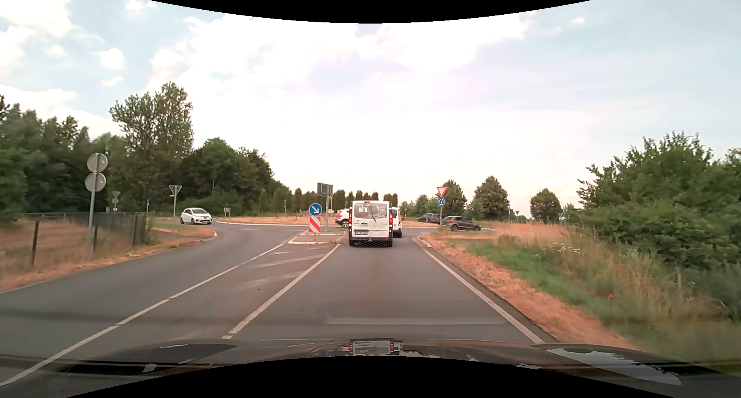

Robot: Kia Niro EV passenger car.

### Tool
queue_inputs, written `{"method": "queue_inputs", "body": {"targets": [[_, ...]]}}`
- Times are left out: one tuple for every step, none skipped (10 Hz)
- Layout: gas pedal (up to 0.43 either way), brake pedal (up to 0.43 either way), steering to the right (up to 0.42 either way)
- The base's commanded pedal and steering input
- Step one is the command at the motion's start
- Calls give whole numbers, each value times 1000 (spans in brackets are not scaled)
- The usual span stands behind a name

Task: Follow the waypoints while adhering to traffic rules and regulations

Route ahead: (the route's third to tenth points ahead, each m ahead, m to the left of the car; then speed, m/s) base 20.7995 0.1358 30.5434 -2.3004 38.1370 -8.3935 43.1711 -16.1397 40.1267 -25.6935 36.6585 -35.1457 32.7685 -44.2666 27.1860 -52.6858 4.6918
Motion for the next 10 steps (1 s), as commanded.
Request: {"method": "queue_inputs", "body": {"targets": [[0,0,-8],[0,0,-8],[0,0,-8],[0,0,-8],[0,0,-8],[0,0,-8],[0,0,-8],[0,0,-8],[0,0,-8],[0,0,-8]]}}
